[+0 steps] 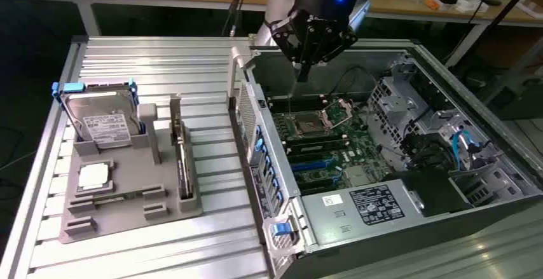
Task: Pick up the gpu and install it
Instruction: 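Reach for the gpu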
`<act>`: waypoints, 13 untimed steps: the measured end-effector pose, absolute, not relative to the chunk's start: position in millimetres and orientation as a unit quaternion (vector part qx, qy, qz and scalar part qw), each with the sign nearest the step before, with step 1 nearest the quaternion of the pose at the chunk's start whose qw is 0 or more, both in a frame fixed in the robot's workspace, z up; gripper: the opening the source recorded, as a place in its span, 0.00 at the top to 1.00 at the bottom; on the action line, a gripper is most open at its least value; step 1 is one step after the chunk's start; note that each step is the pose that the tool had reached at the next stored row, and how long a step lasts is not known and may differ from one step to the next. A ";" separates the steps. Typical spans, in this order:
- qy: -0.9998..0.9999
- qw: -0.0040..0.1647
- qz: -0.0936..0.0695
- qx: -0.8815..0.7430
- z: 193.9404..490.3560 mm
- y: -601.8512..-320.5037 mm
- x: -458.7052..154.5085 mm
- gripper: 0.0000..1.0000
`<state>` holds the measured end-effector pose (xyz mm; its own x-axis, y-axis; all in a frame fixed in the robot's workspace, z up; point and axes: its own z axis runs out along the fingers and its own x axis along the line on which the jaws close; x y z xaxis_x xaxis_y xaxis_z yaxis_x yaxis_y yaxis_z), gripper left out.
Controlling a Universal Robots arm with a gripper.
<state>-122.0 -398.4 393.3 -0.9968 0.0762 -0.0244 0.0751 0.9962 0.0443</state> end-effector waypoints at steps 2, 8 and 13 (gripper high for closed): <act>0.999 0.013 0.022 0.038 393.3 -398.4 -126.8 0.89; 0.999 0.013 0.022 0.038 393.3 -398.4 -139.3 0.89; 0.999 0.013 0.022 0.038 393.3 -398.4 -151.6 0.89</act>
<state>-151.6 -398.4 393.3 -0.9968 0.0763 -0.0245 0.0751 0.9962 0.0444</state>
